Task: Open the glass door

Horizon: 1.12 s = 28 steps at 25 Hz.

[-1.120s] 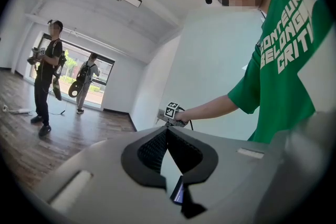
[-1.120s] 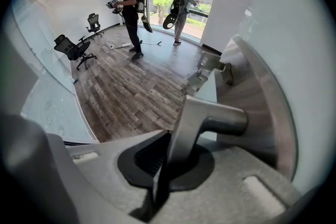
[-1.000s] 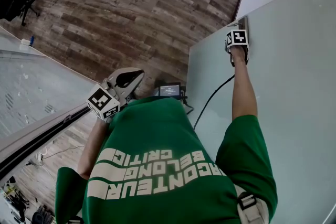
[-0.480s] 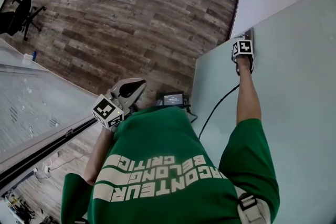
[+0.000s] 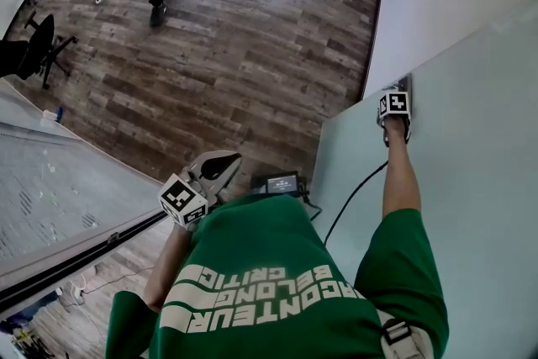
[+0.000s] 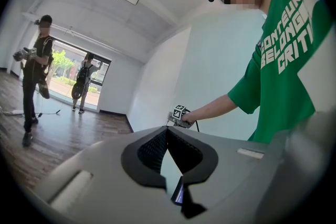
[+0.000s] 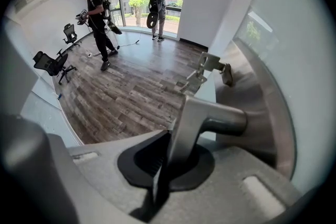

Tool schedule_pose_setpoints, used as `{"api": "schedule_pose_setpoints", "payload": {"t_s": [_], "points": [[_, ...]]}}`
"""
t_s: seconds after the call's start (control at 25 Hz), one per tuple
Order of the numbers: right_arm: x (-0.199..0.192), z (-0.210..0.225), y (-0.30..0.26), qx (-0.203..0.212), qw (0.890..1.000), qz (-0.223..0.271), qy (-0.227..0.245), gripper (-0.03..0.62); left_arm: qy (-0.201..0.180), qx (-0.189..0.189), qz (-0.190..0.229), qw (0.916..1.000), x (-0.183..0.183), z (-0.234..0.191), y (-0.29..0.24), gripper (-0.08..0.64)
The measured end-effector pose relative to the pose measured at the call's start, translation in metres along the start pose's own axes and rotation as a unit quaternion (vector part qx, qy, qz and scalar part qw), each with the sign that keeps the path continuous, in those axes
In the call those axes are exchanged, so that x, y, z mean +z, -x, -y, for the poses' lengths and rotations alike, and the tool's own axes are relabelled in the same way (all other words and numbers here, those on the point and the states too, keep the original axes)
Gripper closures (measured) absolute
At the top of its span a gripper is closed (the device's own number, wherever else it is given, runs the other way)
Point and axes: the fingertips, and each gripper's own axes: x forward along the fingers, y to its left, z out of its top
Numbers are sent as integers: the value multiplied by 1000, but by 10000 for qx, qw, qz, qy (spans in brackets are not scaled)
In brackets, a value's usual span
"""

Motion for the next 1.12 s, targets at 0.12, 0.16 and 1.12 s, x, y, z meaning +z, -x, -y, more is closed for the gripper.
{"api": "schedule_pose_setpoints", "payload": {"t_s": [0.12,0.16,1.12], "points": [[-2,13,-5,-3,10000,0,-82,600,21,-15,-14,10000,-2,0,-9,551],[-3,19,-6,-16,9999,1,-108,600,19,-16,-13,10000,-2,0,-12,551],[-23,79,-22,302,9976,-143,-607,557,54,473,81,9988,-10,-21,6,551]]}}
